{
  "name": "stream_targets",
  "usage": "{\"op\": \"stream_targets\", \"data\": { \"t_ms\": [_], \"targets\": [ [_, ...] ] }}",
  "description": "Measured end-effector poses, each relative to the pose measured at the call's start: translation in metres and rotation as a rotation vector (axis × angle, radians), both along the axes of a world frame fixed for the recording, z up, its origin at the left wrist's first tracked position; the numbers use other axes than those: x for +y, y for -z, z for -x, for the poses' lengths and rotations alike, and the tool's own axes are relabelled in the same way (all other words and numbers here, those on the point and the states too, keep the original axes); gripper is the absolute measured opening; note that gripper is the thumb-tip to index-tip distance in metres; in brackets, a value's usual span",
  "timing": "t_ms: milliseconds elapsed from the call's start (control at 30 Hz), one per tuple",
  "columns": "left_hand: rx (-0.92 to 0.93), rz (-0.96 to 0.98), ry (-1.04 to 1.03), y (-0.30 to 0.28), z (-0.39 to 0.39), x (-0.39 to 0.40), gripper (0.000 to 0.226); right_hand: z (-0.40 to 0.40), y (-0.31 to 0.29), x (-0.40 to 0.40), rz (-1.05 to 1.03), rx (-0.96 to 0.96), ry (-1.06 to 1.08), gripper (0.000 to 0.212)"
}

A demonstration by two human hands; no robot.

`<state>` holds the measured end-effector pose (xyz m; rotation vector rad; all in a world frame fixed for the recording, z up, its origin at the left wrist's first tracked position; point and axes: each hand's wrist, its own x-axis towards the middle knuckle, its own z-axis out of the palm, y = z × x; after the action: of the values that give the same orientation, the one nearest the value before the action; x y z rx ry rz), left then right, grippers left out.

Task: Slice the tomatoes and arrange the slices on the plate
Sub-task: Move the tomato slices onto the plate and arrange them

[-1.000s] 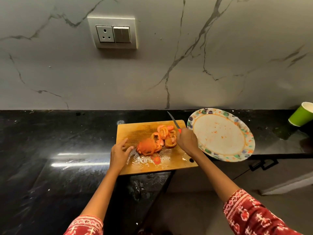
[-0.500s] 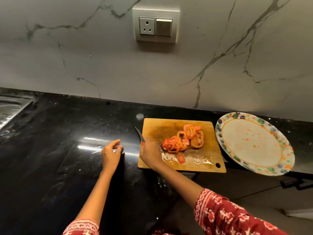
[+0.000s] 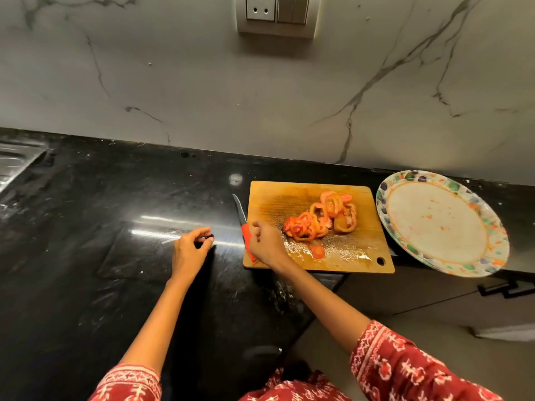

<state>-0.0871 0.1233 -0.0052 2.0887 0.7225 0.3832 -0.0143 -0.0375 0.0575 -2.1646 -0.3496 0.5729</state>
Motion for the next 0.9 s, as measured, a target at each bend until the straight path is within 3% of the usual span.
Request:
{"op": "stream_targets", "data": {
  "t_ms": [333, 500, 700, 900],
  "targets": [
    [-0.012, 0.017, 0.028, 0.002, -0.014, -0.017, 0.026, 0.001, 0.003, -0.005, -0.183, 0.252, 0.007, 0.050],
    [-0.009, 0.044, 0.015, -0.003, -0.015, -0.022, 0.030, -0.007, 0.007, -0.016, -0.298, 0.290, 0.044, 0.050],
    [-0.007, 0.025, 0.012, -0.007, -0.014, -0.031, 0.035, -0.039, -0.007, -0.066, -0.397, -0.005, 0.221, 0.025],
    [-0.057, 0.020, 0.026, -0.017, -0.032, -0.048, 0.031, -0.083, 0.000, -0.131, -0.243, -0.273, 0.459, 0.019]
  ]
}}
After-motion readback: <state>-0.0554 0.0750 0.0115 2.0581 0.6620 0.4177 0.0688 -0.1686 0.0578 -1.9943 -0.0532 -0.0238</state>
